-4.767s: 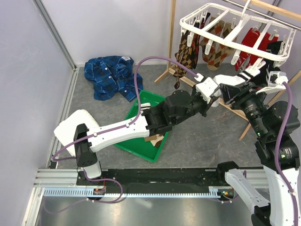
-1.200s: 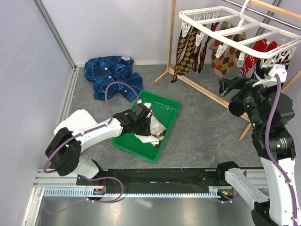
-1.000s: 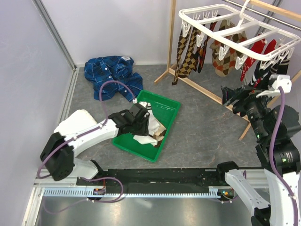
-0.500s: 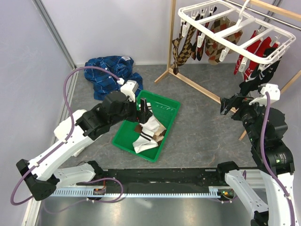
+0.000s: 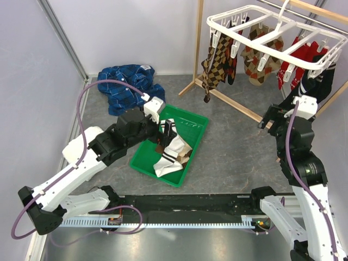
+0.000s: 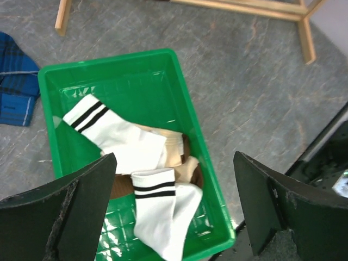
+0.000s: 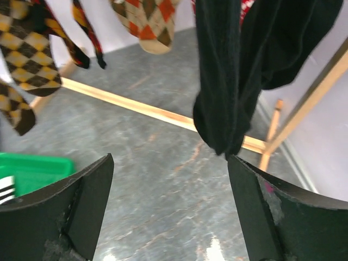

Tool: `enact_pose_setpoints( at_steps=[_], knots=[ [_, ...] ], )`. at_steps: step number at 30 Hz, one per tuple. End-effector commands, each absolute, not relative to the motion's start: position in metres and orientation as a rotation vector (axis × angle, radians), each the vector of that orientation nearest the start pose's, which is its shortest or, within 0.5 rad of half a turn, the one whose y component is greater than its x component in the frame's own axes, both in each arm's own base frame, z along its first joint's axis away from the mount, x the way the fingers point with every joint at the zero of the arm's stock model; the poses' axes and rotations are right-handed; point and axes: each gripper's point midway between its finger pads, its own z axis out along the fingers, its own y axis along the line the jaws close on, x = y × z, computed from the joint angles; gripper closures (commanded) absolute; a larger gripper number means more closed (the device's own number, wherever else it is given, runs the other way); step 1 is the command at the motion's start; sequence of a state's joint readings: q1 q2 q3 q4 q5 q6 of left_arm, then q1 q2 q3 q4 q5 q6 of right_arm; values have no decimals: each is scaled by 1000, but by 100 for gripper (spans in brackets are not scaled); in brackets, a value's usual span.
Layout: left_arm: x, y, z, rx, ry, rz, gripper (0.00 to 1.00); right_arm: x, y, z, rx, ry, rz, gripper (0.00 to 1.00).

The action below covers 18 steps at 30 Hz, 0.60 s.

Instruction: Remove the socks clipped to the hanger

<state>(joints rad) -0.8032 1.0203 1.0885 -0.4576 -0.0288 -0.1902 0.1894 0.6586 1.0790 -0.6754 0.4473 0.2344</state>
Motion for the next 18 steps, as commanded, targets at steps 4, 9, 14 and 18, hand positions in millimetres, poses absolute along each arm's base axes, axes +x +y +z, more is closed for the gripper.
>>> enact_pose_setpoints(
  at_steps=[4,9,14,18],
  knots=[
    [236,-236,281,639,1847,-547,5,246,-25,349,351,1713,-120,11],
    [232,-230,297,617,1776,-566,5,231,-38,360,385,1696,-175,9],
    [227,-229,304,613,1736,-591,5,208,-72,375,494,1622,-351,9],
    [223,-229,310,616,1701,-617,5,206,-80,380,508,1607,-408,8]
  ],
)
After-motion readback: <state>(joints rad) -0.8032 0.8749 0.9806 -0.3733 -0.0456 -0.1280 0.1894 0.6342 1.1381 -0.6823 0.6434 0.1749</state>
